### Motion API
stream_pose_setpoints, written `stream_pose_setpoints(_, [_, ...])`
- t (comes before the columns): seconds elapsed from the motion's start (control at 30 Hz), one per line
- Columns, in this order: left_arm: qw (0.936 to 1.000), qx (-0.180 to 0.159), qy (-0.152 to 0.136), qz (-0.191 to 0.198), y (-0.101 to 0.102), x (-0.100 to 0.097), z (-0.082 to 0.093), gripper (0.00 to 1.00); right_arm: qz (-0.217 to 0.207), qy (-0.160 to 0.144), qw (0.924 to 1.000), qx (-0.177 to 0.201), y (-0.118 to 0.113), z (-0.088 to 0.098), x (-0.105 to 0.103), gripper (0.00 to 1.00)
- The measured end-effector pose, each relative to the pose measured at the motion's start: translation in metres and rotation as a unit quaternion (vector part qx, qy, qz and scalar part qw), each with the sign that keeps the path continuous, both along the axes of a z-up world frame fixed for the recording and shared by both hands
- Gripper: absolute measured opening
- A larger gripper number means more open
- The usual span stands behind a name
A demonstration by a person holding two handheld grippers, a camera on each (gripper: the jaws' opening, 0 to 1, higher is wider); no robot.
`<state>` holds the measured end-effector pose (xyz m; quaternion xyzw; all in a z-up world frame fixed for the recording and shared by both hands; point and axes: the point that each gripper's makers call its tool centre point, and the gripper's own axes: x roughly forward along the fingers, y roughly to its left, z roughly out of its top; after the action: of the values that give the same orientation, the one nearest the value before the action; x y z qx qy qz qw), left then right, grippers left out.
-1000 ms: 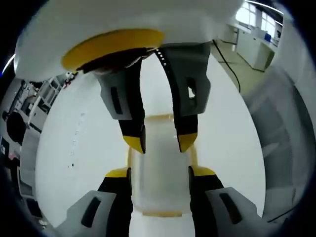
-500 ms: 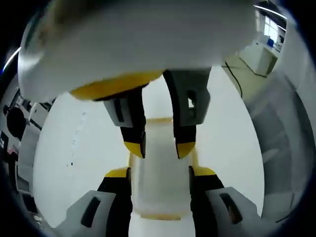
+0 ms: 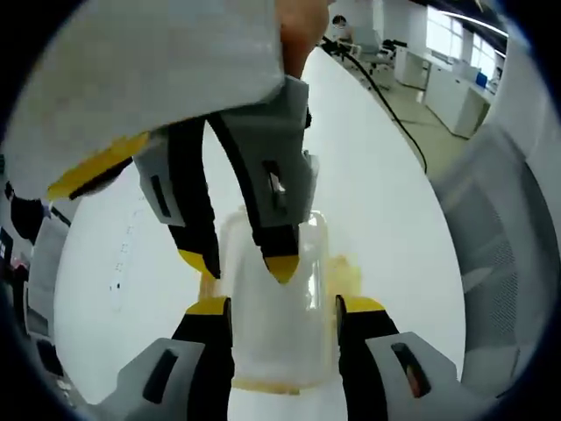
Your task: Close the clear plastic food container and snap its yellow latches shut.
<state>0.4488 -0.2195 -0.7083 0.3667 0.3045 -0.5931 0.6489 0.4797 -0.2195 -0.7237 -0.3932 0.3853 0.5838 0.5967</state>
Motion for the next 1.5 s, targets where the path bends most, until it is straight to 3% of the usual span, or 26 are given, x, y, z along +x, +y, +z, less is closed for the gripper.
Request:
stream_pose_setpoints(0.9, [0.9999, 0.000, 0.000, 0.011, -0.004, -0.016, -0.013, 0.45, 0.002, 0.000, 1.0000, -0.001, 0.001, -0.001, 0.013, 0.32])
stream_pose_setpoints(1.0, [0.9999, 0.008, -0.015, -0.001, -0.003, -0.017, -0.016, 0.48, 0.004, -0.001, 1.0000, -0.003, 0.002, -0.002, 0.014, 0.32])
stream_pose_setpoints(1.1, [0.9999, 0.008, -0.012, 0.000, -0.003, -0.019, -0.018, 0.48, 0.003, 0.006, 1.0000, -0.002, 0.002, -0.004, 0.014, 0.33])
stream_pose_setpoints(1.23, [0.9984, 0.035, -0.040, -0.021, 0.001, -0.018, -0.023, 0.43, -0.006, 0.022, 0.9997, 0.001, 0.003, -0.005, 0.016, 0.34])
stream_pose_setpoints(1.5, [0.9960, 0.040, -0.075, -0.028, -0.001, -0.016, -0.026, 0.43, -0.003, 0.047, 0.9989, -0.005, 0.004, -0.006, 0.015, 0.34])
